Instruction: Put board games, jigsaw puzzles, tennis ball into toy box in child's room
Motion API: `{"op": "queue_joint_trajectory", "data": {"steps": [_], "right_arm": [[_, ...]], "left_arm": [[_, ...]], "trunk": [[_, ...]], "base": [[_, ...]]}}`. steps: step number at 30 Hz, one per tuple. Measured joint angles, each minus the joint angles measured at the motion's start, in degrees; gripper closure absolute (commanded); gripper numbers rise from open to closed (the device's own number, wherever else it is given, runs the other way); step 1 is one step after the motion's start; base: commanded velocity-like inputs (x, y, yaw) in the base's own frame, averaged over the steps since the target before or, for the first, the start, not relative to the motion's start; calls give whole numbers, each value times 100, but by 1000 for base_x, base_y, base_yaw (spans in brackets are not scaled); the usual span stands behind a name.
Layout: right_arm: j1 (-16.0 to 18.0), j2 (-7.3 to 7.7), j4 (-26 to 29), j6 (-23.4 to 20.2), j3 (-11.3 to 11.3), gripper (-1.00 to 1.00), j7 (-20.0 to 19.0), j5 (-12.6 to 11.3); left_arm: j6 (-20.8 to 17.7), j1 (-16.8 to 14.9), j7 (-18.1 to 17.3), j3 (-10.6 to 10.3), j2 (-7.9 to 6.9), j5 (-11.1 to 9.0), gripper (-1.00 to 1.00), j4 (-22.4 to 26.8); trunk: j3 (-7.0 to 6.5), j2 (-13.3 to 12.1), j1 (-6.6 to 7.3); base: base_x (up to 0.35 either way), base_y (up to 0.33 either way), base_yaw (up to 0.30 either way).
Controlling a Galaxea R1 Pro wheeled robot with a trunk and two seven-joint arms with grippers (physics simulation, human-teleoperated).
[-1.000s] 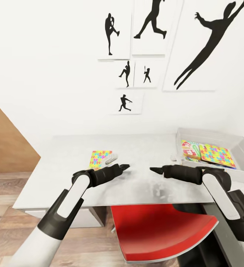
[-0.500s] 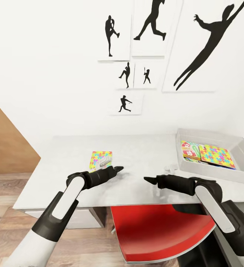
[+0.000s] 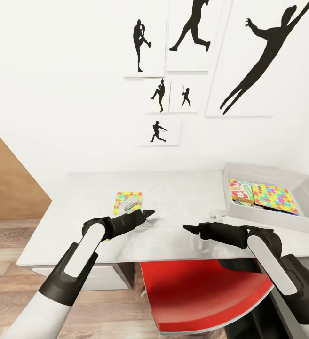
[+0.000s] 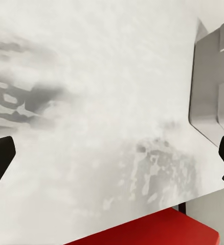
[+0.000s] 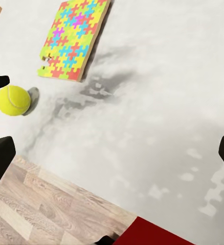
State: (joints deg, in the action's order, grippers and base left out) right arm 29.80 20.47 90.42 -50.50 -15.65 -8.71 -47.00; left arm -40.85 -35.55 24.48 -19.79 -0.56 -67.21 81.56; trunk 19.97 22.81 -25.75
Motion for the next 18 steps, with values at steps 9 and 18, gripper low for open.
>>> {"op": "queue_joint_trajectory", "data": {"steps": [9, 18], "right_arm": [[0, 0, 0, 0, 0, -100, 0, 0], [0, 0, 0, 0, 0, -100, 0, 0]], "left_arm": [[0, 0, 0, 0, 0, 0, -100, 0], [0, 0, 0, 0, 0, 0, -100, 0]], "trunk": [[0, 0, 0], [0, 0, 0]], "base": [[0, 0, 0], [0, 0, 0]]}}
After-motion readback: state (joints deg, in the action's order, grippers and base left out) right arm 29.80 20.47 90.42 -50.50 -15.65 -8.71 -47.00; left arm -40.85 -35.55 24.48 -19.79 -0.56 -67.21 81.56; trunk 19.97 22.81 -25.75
